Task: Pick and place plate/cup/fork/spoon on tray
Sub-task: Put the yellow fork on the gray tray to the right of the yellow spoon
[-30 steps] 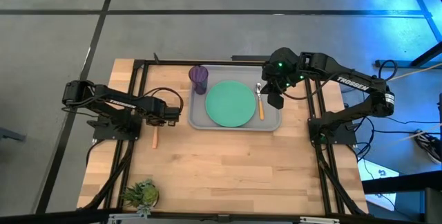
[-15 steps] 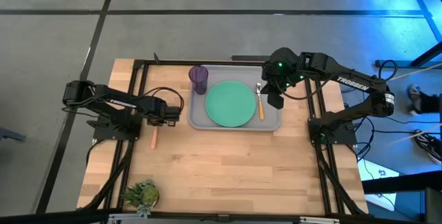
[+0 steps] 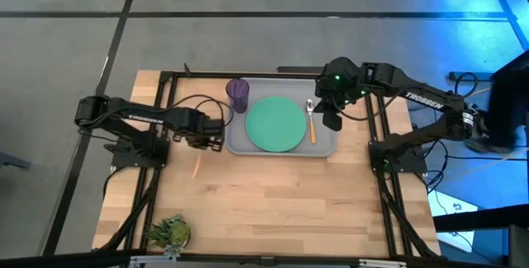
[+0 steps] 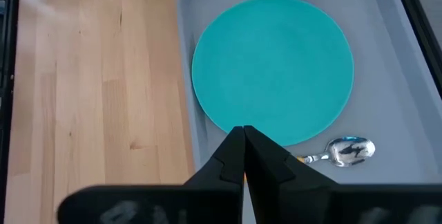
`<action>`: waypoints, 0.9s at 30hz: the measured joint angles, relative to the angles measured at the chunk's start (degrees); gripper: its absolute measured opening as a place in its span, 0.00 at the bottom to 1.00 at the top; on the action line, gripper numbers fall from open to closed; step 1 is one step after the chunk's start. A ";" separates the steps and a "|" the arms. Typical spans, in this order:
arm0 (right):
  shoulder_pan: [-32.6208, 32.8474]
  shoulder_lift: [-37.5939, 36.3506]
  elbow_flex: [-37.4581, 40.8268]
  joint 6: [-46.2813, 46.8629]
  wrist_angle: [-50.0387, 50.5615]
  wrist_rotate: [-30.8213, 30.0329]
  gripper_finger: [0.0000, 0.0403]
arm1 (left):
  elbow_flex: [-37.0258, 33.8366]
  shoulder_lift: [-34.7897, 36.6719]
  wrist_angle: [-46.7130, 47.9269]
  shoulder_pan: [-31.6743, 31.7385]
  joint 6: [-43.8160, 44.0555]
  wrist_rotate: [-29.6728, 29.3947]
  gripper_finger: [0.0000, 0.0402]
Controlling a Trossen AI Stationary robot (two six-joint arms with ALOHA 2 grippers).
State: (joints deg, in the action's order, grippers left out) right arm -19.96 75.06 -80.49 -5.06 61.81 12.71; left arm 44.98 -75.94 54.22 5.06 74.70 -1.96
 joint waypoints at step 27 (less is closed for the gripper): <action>0.35 1.88 0.15 -4.24 -2.64 17.12 0.03 | 26.99 -8.62 -8.96 -7.04 -27.03 -8.09 0.00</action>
State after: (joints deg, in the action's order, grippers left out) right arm -19.62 76.94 -80.34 -9.30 59.17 29.82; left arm 71.96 -84.56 45.26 -1.98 47.66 -10.04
